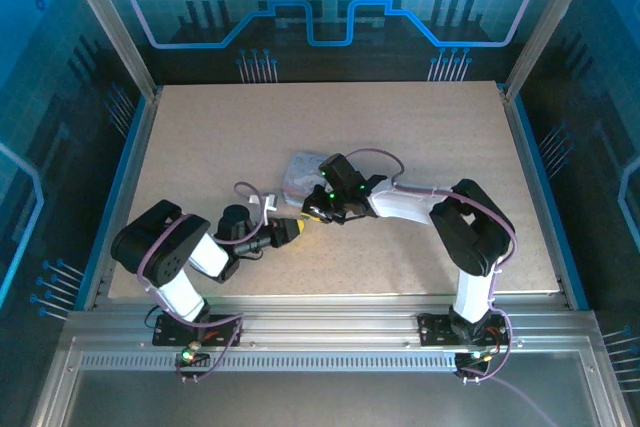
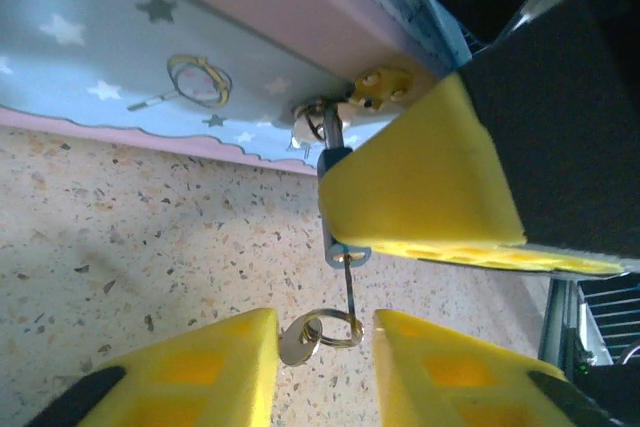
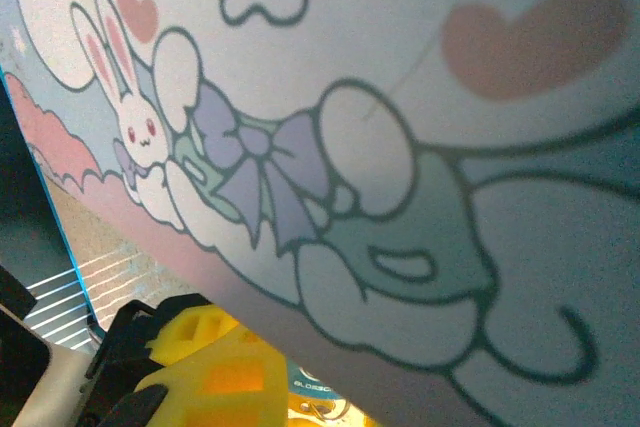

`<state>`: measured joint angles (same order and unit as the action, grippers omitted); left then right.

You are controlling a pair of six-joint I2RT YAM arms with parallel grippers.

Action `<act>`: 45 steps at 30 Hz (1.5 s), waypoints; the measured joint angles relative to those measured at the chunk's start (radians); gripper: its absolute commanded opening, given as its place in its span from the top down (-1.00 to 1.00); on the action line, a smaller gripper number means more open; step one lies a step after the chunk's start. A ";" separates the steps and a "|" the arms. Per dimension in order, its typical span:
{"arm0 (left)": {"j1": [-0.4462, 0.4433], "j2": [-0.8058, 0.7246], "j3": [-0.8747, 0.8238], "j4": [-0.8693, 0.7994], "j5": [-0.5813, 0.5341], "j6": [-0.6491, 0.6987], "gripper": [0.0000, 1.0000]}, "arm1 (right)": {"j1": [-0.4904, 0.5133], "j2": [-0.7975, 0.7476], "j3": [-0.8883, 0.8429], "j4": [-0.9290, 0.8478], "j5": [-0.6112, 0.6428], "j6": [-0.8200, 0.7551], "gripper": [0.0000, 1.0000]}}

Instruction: Unlock the padlock with the key

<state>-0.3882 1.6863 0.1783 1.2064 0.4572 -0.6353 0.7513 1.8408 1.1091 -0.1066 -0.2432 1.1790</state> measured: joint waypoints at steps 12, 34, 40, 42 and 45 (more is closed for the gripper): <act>0.045 0.084 -0.011 0.150 0.032 -0.100 0.41 | -0.002 -0.003 -0.006 0.015 0.000 0.007 1.00; 0.030 0.103 0.014 0.168 0.039 -0.128 0.52 | -0.001 -0.002 -0.009 0.029 0.000 0.019 1.00; 0.014 0.114 0.029 0.169 0.039 -0.142 0.75 | -0.001 -0.002 -0.009 0.031 0.000 0.023 1.00; 0.013 0.116 0.029 0.168 0.038 -0.147 0.87 | -0.001 -0.002 -0.009 0.030 0.000 0.023 1.00; 0.013 0.116 0.029 0.169 0.037 -0.151 1.00 | -0.002 -0.002 -0.010 0.030 0.005 0.022 1.00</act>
<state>-0.3752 1.8023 0.2077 1.3754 0.4946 -0.7864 0.7498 1.8385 1.0988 -0.0765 -0.2386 1.2011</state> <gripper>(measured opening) 0.034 0.158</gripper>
